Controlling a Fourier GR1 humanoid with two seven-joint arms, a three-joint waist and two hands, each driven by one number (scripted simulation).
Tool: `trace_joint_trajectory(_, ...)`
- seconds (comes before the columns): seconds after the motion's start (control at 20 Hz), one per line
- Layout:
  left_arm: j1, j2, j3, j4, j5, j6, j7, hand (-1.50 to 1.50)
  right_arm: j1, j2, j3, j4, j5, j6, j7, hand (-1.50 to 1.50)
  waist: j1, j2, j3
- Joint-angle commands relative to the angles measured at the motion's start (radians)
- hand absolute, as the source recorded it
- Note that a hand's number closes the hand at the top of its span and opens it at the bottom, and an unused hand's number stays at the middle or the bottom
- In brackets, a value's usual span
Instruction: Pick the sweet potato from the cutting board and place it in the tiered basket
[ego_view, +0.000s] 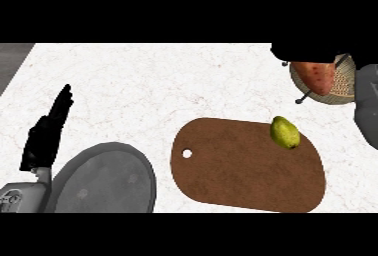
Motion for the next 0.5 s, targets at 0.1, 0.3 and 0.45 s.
trace_joint_trajectory(0.1, -0.034, -0.014, 0.014, 0.008, -0.004, -0.015, -0.004, 0.0, 0.003, -0.039, -0.115, 0.093, -0.036, 0.093, -0.171, 1.5, 0.001, 0.002, 0.0)
trace_joint_trajectory(0.3, 0.01, -0.035, 0.0, 0.041, -0.033, -0.005, -0.052, 0.0, -0.059, -0.029, -0.103, 0.279, 0.061, 0.083, -0.273, 1.5, 0.011, 0.005, 0.0)
trace_joint_trajectory(0.45, -0.014, -0.035, 0.002, 0.037, -0.033, -0.01, -0.033, 0.0, -0.043, -0.049, -0.056, 0.33, 0.185, 0.033, -0.308, 1.5, 0.011, 0.007, 0.0)
